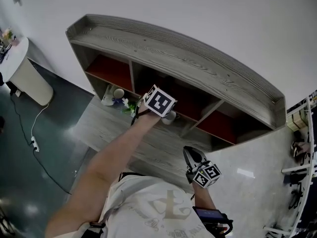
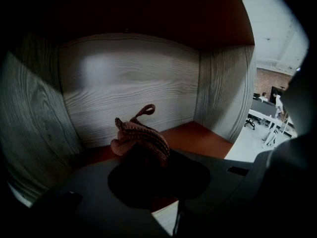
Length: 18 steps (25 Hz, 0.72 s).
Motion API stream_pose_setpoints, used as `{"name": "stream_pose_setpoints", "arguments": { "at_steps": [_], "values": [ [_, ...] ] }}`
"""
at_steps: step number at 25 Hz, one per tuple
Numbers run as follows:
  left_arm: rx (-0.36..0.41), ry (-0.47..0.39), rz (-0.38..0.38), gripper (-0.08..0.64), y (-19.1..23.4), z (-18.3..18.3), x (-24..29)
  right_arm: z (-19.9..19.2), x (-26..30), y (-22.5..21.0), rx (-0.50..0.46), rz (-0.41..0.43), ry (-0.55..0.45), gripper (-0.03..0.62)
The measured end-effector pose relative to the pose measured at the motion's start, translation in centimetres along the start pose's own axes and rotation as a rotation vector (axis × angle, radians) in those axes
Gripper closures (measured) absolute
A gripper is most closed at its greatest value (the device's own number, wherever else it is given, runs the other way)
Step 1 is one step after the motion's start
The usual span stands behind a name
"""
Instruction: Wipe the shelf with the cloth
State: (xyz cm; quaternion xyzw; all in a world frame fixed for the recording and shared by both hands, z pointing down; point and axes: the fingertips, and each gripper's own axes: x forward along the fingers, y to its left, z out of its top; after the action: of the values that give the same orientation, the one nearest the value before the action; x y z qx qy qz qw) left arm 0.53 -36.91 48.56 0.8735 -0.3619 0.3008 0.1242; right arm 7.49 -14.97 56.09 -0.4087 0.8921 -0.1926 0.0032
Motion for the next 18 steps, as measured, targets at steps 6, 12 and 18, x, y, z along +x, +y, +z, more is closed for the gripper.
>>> {"name": "stream_pose_setpoints", "arguments": {
  "at_steps": [6,12,18],
  "values": [
    [-0.062,0.001,0.090,0.469,4.2,-0.9,-1.1,-0.3,1.7,1.4,0.002,0.016,0.011,0.588],
    [-0.117,-0.004,0.126,0.468,6.5,-1.1,-1.5,-0.7,2.7,2.6,0.002,0.014,0.014,0.588],
    [-0.164,-0.033,0.113,0.468,7.2,-1.6,-2.3,-1.1,3.4,3.8,0.008,-0.004,0.011,0.588]
  ]
}}
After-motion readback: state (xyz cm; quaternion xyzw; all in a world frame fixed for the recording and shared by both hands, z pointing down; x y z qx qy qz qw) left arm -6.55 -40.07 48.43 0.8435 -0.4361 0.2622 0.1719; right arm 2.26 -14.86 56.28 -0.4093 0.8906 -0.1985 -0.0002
